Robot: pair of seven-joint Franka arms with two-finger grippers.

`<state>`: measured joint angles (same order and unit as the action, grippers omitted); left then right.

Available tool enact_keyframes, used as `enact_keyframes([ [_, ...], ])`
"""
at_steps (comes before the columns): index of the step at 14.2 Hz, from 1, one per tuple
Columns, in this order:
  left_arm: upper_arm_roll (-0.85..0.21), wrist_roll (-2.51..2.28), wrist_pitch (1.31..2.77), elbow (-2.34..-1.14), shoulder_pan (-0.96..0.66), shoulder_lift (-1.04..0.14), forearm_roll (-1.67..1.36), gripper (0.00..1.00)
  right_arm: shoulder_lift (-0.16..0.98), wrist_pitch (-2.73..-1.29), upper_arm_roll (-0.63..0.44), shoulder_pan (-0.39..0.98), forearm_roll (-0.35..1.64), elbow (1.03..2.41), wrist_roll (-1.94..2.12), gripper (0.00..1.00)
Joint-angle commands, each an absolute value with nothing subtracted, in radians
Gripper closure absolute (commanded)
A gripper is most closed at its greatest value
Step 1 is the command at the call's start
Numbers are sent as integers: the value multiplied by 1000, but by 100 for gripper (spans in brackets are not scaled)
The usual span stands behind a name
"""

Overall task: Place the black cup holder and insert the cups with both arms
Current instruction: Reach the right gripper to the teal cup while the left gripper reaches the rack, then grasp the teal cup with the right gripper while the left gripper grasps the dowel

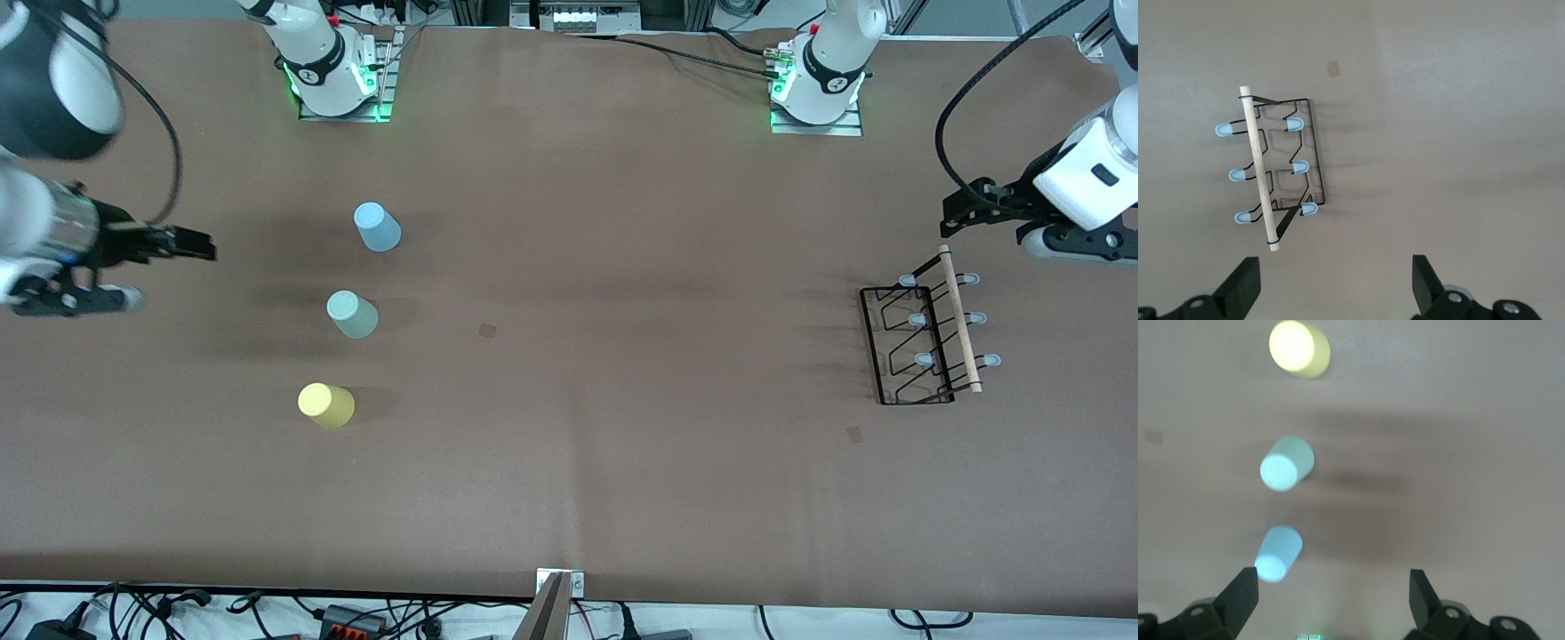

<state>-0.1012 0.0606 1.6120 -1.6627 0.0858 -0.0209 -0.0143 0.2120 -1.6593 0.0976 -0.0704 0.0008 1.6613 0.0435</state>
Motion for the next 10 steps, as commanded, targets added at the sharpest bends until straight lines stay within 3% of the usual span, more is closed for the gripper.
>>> enact_keyframes([
  [1,-100,72,1605,-1624,110,-63,-3,0,152,-1925,98,-41,6,1892,34,0],
  [5,-100,77,1605,-1592,130,-143,5,0,156,-2329,100,-12,6,2140,-11,0],
  [8,-98,71,1627,-1589,150,-230,3,0,202,-2443,100,17,8,2178,-17,0],
  [10,-97,63,1751,-1600,169,-276,29,0,224,-2479,100,43,9,2181,-58,0],
])
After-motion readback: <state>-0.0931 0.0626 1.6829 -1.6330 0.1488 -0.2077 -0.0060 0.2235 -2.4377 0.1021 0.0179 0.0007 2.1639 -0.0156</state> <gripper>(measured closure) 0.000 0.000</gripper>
